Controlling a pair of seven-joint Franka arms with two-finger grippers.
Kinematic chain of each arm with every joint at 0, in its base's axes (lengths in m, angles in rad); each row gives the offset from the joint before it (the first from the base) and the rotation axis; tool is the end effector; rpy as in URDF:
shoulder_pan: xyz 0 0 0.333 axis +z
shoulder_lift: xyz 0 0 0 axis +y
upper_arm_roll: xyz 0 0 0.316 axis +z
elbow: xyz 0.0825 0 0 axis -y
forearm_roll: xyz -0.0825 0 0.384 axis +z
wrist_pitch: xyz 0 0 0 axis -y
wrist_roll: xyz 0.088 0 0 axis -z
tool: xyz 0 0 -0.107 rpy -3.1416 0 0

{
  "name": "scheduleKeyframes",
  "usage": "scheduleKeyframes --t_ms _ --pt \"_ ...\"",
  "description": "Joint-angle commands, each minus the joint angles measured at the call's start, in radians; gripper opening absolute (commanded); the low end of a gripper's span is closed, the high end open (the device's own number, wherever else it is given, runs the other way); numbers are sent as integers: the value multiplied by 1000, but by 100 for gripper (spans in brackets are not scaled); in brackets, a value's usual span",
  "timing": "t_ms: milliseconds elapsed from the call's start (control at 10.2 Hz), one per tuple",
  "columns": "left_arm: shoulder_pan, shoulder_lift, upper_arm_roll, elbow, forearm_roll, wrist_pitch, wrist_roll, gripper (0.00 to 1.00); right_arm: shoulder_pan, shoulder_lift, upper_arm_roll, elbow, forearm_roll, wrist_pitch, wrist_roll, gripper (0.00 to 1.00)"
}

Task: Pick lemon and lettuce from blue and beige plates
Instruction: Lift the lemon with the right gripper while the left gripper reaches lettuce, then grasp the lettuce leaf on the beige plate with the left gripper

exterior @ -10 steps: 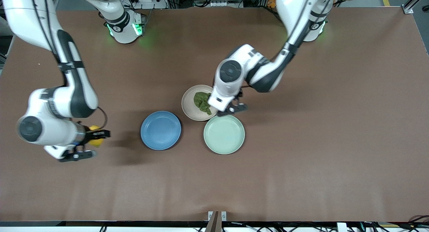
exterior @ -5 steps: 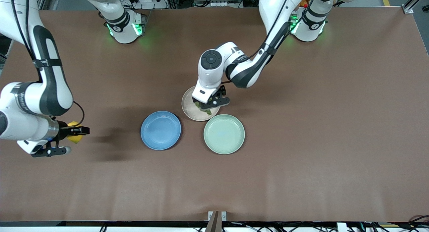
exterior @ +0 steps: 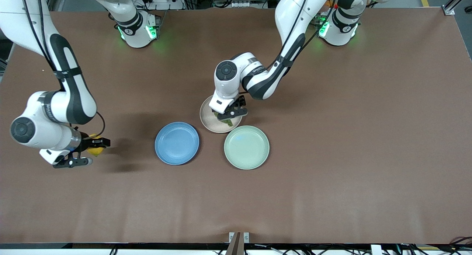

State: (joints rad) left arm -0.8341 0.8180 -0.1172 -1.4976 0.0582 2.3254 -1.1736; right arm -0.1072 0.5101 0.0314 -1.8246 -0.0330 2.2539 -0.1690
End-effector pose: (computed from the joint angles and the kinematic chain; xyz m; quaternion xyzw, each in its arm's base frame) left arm 0.4271 -0.5734 0.1860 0.9937 0.1098 -0.0147 0.0172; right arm 0.6378 -0.0506 0.2488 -0.9976 -0.0558 0.0405 0.0003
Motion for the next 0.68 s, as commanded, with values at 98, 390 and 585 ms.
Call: scheduleKeyframes --t_ms 98,390,585 --pt "-30 29 27 25 28 46 -41 100 -3 -33 10 -148 -13 162 2 11" --pt "-34 29 37 28 28 68 -50 100 0 -2 10 -222 -13 303 2 14" --pt "-36 29 39 28 28 69 -50 100 1 8 10 -223 -13 311 3 16"
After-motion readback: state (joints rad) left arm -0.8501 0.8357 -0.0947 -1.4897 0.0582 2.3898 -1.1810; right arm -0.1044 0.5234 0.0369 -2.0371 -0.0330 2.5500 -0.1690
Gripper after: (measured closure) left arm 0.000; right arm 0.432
